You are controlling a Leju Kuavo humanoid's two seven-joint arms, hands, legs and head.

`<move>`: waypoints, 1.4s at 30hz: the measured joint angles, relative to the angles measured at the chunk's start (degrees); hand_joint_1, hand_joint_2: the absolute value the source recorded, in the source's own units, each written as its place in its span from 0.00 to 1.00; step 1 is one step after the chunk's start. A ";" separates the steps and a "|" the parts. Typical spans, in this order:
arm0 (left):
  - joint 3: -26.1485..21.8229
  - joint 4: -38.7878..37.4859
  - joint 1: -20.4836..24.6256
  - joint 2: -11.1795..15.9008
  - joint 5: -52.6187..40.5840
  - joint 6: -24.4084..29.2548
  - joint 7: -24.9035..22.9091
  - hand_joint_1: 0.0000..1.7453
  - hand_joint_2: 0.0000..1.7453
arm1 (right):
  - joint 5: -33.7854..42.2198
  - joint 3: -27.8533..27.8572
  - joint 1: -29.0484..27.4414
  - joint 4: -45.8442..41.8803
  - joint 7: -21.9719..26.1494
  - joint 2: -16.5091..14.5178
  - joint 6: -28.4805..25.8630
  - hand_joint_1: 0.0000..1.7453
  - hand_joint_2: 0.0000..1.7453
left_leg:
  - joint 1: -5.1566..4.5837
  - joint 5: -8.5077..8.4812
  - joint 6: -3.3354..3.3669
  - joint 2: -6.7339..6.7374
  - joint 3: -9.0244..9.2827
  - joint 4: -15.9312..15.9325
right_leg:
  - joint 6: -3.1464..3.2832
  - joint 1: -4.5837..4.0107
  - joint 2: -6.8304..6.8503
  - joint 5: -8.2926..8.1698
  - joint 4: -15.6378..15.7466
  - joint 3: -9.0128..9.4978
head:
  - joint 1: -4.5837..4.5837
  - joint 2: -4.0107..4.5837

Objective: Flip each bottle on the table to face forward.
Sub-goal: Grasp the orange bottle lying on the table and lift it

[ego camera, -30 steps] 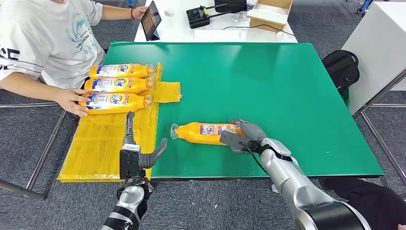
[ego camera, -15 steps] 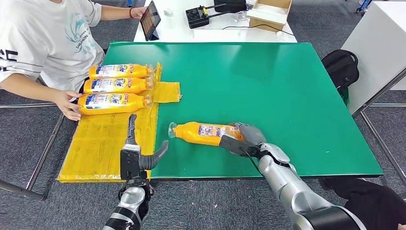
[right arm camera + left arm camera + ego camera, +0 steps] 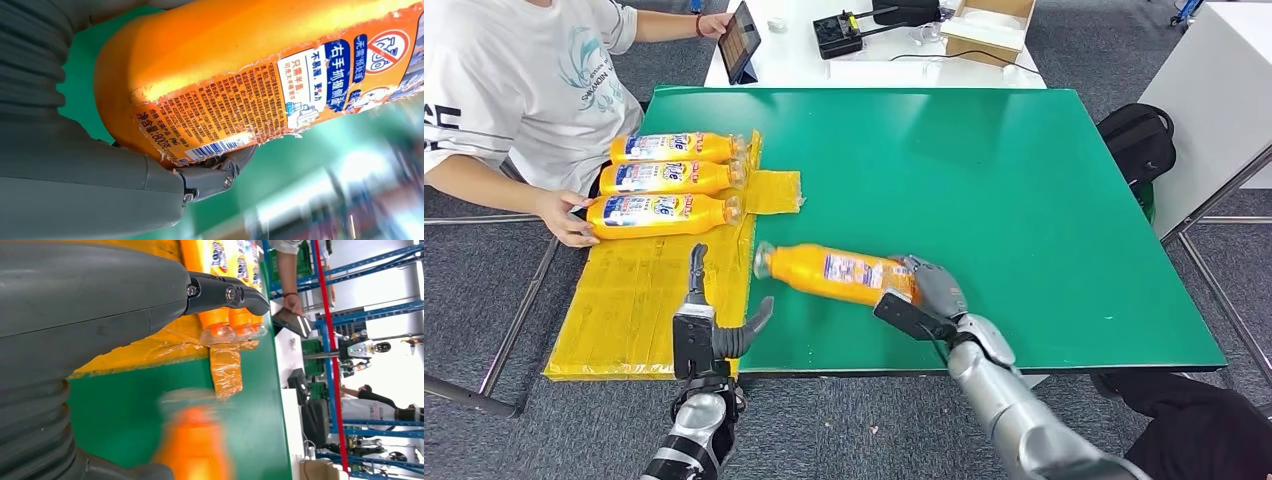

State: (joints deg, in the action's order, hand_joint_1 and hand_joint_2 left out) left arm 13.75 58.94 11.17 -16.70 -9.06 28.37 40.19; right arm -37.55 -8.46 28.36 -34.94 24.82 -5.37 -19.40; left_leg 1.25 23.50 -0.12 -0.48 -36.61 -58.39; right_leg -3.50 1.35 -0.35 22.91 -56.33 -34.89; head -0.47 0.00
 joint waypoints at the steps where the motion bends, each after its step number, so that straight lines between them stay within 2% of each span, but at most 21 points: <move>1: -0.14 0.05 -0.39 -0.18 -0.04 -0.31 0.00 0.00 1.00 | 2.34 0.96 -2.55 -4.27 0.88 -1.17 -2.70 1.00 1.00 | 0.02 0.01 -0.01 -0.04 -0.02 0.00 | 0.00 -0.02 0.02 0.03 0.00 0.00 | 0.00 0.00; 5: -0.68 0.08 -1.64 -0.77 0.41 -1.85 0.00 0.00 1.00 | 10.92 4.55 -12.84 -22.02 5.62 -6.09 -10.82 1.00 1.00 | 0.06 0.13 -0.09 -0.13 -0.11 0.01 | -0.10 -0.04 0.05 0.21 0.00 -0.04 | 0.01 0.00; 9: -1.26 0.11 -1.90 -0.87 1.55 -4.55 0.00 0.00 1.00 | 15.00 7.04 -17.93 -31.65 9.03 -8.34 -13.39 1.00 1.00 | 0.02 0.17 -0.06 -0.11 -0.13 0.01 | -0.08 0.02 0.05 0.23 0.03 -0.06 | -0.02 0.00; 14: -2.21 0.12 -1.98 -1.22 2.46 -7.67 0.00 0.00 1.00 | 16.64 9.13 -20.29 -36.86 10.36 -9.58 -13.97 1.00 1.00 | -0.03 0.17 -0.02 -0.08 -0.10 0.00 | -0.09 0.04 0.04 0.18 0.04 -0.06 | 0.00 0.00; 20: -2.82 0.12 -2.02 -1.30 2.57 -8.17 0.00 0.00 1.00 | 16.79 10.23 -21.01 -39.03 10.48 -10.16 -13.98 1.00 1.00 | -0.01 0.15 -0.03 -0.06 -0.07 0.00 | -0.09 0.02 0.03 0.17 0.02 -0.06 | 0.01 0.00; 23: -3.12 0.12 -2.07 -1.37 3.10 -10.06 0.00 0.00 1.00 | 17.12 10.66 -21.20 -39.47 10.60 -10.28 -13.98 1.00 1.00 | -0.01 0.16 -0.03 -0.06 -0.07 0.00 | -0.09 0.02 0.03 0.17 0.02 -0.07 | 0.01 0.00; 26: -3.51 0.07 -2.15 -1.44 5.69 -17.14 -0.18 0.00 1.00 | 17.91 11.26 -21.44 -39.57 11.16 -10.37 -12.46 1.00 1.00 | -0.01 0.17 -0.03 -0.06 -0.08 0.00 | -0.09 0.03 0.03 0.18 0.03 -0.07 | 0.00 0.00; 31: -4.17 -0.07 -2.27 -1.58 12.47 -37.41 -2.62 0.00 1.00 | 16.58 11.47 -22.40 -39.20 13.07 -10.78 -4.55 1.00 1.00 | -0.01 0.18 -0.03 -0.06 -0.09 0.01 | -0.09 0.03 0.03 0.18 0.03 -0.06 | 0.00 0.00; 33: -4.21 0.07 -2.43 -1.61 14.45 -43.65 -3.25 0.00 1.00 | 15.61 10.50 -23.12 -38.64 13.19 -11.15 -2.79 1.00 1.00 | -0.01 0.18 -0.03 -0.06 -0.09 0.01 | -0.09 0.02 0.03 0.18 0.02 -0.06 | 0.01 0.00; 36: -4.00 1.21 -3.03 -1.66 15.67 -48.33 -3.79 0.00 1.00 | 15.09 7.06 -24.32 -36.99 13.21 -11.47 -2.09 1.00 1.00 | 0.02 0.18 -0.03 -0.04 -0.09 0.01 | -0.08 0.00 0.02 0.19 0.01 -0.07 | 0.01 0.00; 42: -3.41 2.96 -3.69 -1.68 16.76 -50.40 -4.60 0.00 1.00 | 16.08 -3.33 -24.98 -29.72 13.21 -12.04 -5.39 1.00 1.00 | 0.03 0.18 -0.04 -0.05 -0.09 0.02 | -0.06 0.00 0.02 0.22 0.02 -0.09 | 0.01 0.00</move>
State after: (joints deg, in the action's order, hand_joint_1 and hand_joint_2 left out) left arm 10.34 61.90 7.48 -18.38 7.70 -22.03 35.60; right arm -21.47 -11.78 3.38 -64.66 38.03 -17.41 -24.79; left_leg 1.28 23.68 -0.16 -0.53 -36.71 -58.37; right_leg -3.56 1.35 -0.33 23.13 -56.31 -34.98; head -0.46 0.00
